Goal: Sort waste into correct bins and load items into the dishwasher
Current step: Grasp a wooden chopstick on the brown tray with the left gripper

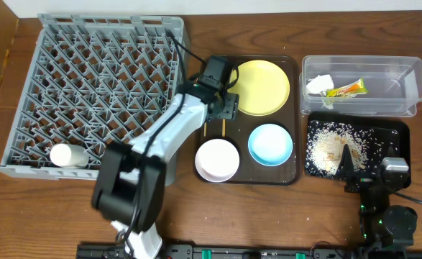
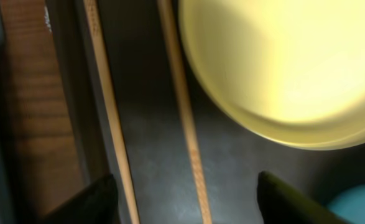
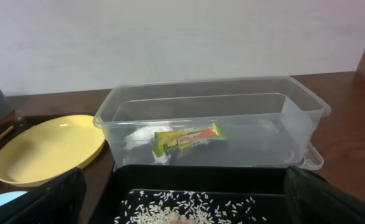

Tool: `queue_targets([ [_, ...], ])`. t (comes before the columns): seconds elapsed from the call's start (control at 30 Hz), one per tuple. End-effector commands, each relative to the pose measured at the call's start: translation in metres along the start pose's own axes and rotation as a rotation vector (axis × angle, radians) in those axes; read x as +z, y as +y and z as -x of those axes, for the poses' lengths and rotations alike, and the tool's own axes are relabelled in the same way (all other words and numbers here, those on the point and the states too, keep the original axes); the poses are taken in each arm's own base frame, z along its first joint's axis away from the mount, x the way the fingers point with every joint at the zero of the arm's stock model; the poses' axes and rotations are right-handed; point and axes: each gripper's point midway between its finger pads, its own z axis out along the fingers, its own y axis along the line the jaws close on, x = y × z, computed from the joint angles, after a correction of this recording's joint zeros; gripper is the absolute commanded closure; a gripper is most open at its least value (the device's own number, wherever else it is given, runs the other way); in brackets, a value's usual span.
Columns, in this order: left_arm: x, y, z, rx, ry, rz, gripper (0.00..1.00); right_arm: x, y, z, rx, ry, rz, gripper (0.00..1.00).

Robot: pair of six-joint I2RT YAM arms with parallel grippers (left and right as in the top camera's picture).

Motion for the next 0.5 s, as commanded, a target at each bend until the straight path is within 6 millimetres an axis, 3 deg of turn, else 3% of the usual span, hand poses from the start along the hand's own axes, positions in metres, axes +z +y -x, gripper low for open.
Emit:
queue_targets([
  [0.0, 0.019, 0.012, -0.001, -0.008, 0.009, 0.065, 0.43, 0.000, -0.001, 0.000, 0.005, 0.000, -0.003, 0.01],
  [0.07, 0.030, 0.011, -0.003, -0.007, 0.017, 0.066, 0.55, 0.000, -0.001, 0.000, 0.005, 0.000, -0.003, 0.01],
  [0.33, 0.057, 0.003, -0.021, -0.010, 0.088, 0.019, 0.59, 0.000, -0.001, 0.000, 0.005, 0.000, -0.003, 0.01],
  [0.47, 0.068, 0.003, -0.031, -0.016, 0.127, 0.021, 0.79, 0.000, -0.001, 0.000, 0.005, 0.000, -0.003, 0.01],
])
